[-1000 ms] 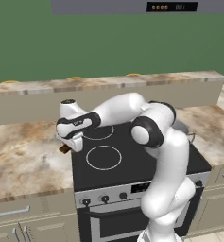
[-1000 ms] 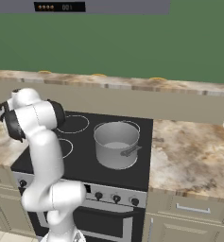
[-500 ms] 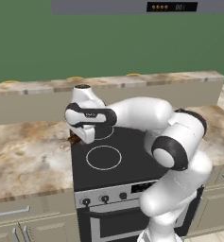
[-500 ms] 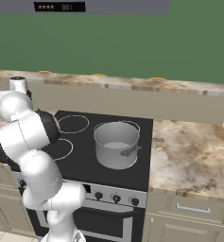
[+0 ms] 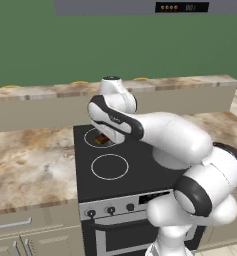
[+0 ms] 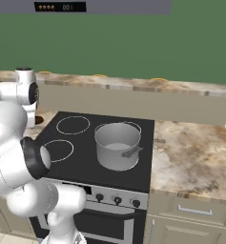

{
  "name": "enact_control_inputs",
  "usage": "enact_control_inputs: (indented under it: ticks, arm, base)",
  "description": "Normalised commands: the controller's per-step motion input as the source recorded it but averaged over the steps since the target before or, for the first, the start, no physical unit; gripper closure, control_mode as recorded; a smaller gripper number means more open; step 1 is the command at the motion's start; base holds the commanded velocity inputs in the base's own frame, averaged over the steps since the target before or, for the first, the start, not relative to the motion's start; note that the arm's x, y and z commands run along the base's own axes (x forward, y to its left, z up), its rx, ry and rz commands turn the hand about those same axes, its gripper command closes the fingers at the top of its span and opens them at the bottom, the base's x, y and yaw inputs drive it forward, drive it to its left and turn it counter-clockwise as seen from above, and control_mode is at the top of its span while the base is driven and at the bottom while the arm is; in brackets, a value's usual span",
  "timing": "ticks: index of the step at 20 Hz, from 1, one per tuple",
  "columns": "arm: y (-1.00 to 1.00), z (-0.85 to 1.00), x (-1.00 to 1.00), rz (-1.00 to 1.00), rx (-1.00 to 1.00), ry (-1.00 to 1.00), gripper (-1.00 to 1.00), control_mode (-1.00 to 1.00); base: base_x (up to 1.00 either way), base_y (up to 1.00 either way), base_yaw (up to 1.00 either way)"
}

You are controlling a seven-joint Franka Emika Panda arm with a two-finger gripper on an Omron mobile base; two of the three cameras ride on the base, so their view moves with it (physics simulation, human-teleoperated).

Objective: Turn on the burner for the pot on the stove. Wait thirty seconds for the pot to heat up. Then add the sweet potato to the pot.

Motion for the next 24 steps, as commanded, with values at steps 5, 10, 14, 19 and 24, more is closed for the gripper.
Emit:
enact_control_inputs:
  ticks: [5,10,14,19,24]
  arm:
    - [-0.92,0.02,-0.02,-0.02,-0.04,0.0,1.0,-1.0]
    - [-0.91,0.0,0.13,-0.03,0.0,0.01,1.0,-1.0]
    - [-0.78,0.03,0.29,-0.03,0.0,0.0,1.0,-1.0]
    - [-0.71,0.25,0.33,-0.02,0.0,0.0,1.0,-1.0]
    - [-0.79,0.25,0.15,-0.02,0.0,0.0,1.0,-1.0]
  base:
    - [0.0,0.0,0.0]
    - [0.0,0.0,0.0]
    - [0.0,0.0,0.0]
    - [0.0,0.0,0.0]
    - [0.0,0.0,0.0]
